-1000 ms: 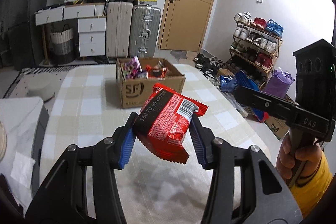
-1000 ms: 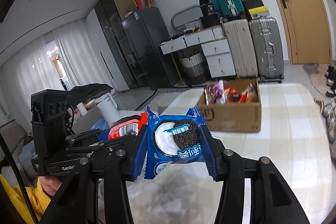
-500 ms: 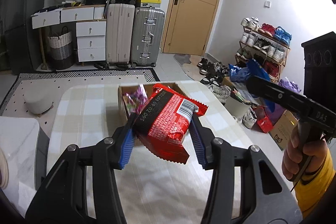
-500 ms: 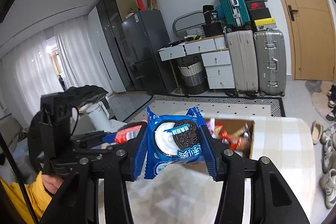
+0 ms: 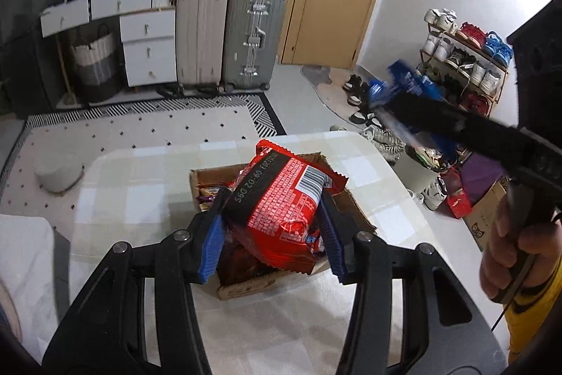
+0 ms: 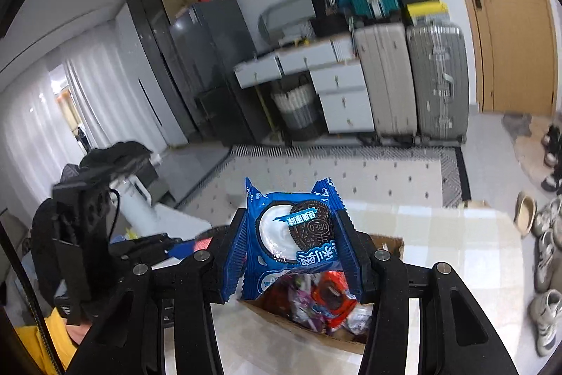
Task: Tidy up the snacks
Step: 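Lift both held packs and carry them over the SF box, then open left tool to drop red pack while right tool releases Oreo pack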
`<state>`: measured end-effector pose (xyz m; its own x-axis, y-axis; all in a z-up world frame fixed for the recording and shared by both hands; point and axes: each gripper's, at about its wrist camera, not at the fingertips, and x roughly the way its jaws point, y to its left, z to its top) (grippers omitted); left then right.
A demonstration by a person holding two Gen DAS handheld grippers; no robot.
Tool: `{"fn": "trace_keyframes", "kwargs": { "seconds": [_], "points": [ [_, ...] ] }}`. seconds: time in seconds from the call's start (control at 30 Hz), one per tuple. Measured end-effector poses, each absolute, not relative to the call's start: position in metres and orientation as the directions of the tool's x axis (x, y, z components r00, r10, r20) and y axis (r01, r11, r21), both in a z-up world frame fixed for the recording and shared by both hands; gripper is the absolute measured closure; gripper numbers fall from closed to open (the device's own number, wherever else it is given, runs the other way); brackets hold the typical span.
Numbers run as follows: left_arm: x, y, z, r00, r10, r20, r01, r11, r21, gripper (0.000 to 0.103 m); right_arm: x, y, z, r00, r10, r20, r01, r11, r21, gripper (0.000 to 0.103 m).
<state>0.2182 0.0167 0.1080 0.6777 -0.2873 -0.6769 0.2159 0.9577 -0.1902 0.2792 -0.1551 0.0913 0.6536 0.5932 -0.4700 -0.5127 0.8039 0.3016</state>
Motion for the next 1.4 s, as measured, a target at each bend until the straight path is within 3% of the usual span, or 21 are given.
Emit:
{"fn": "trace_keyframes", "kwargs": {
  "seconds": [0.53,0.83,1.13,1.2,1.4],
  "points": [
    [0.317,-0.017,0.004,0.571,-0.336,-0.749,0.255,0.94,-0.227,0.058,0.351,-0.16,0.009,0.585,0.562,-0.584,-0.454,0.824,0.339,0.054],
    [0.334,-0.023,-0.014,0.572,-0.328,-0.752,0.258,0.942,-0.215,0.056,0.354,-0.159,0.004,0.585,0.559,-0.588,-0.447,0.827,0.342,0.054],
    [0.318,-0.018,-0.008,0.586,-0.329,-0.741,0.266,0.941,-0.207,0.045,0.347,-0.162,-0.003,0.585,0.556,-0.59,-0.419,0.83,0.367,0.054],
    [0.311,-0.015,-0.003,0.605,-0.313,-0.732,0.248,0.948,-0.201,0.023,0.345,-0.163,-0.001,0.595,0.547,-0.589,-0.413,0.836,0.36,0.054],
    [0.301,0.002,0.003,0.62,-0.302,-0.724,0.209,0.953,-0.219,0.021,0.34,-0.165,-0.007,0.593,0.551,-0.587,-0.389,0.835,0.39,0.054]
  ]
}}
